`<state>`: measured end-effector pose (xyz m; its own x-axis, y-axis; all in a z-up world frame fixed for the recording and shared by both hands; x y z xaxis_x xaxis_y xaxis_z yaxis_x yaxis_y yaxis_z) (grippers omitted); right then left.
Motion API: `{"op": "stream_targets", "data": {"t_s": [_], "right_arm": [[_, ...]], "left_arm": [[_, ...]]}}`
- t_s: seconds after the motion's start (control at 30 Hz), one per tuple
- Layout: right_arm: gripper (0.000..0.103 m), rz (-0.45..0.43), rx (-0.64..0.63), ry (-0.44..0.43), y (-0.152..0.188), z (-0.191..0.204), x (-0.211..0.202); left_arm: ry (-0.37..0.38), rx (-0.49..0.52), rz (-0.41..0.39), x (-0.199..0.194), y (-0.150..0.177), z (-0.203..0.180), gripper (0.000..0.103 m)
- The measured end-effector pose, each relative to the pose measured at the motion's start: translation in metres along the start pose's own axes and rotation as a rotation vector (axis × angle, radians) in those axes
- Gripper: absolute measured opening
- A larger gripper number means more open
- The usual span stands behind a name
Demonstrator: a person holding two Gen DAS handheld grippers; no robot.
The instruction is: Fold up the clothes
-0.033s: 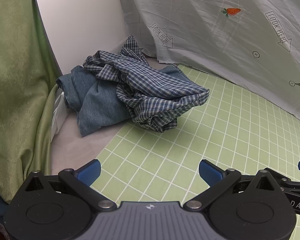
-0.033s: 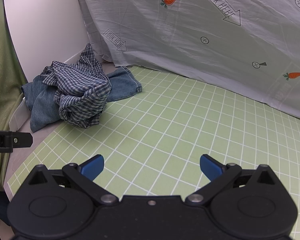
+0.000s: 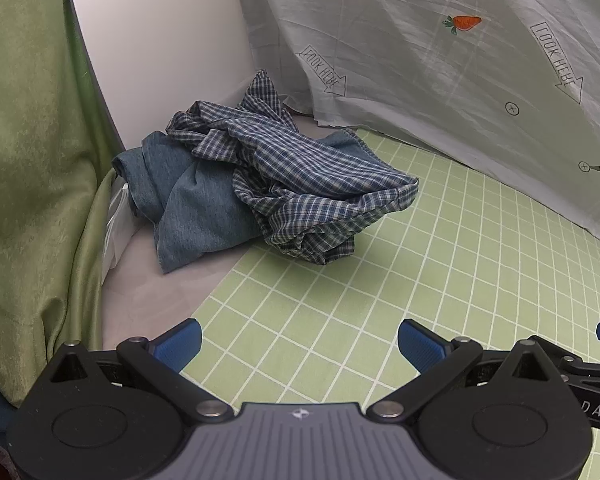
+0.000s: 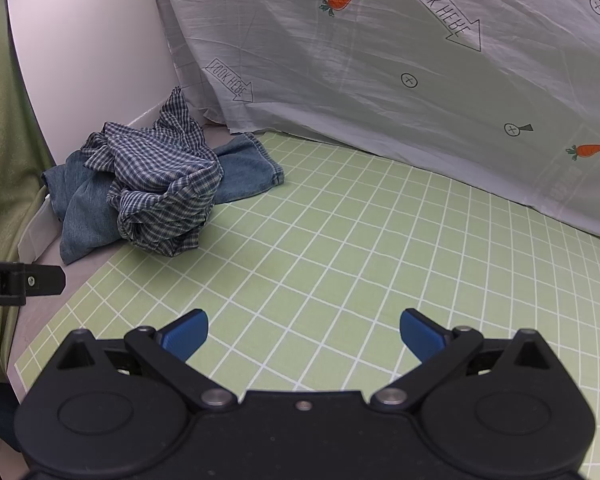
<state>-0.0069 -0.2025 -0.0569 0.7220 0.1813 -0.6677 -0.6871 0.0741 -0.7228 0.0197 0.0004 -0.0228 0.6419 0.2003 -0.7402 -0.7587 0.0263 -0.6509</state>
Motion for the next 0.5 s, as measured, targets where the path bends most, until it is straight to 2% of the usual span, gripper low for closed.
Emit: {"op": "stream_targets", "data": {"t_s": [0.5], "right_arm": [[0.103,-0.001,0.004,0.000,0.0017,0.0008,0.0046]], "left_arm": [[-0.002,0.008,0.007,0.0046,0.0016,-0.0013,0.103]]}}
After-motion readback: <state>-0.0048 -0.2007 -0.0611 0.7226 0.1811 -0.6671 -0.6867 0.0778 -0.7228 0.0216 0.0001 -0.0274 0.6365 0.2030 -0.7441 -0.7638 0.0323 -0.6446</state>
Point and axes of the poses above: each gripper's, at about its wrist camera, not at the fingertips, and x roughly the way its jaws point, z to its left, y to its underside, the point moved 3 cm from there along x, roughly the way its jaws point, and after that the axes turned 10 degrees about -y, right-handed, at the moved point
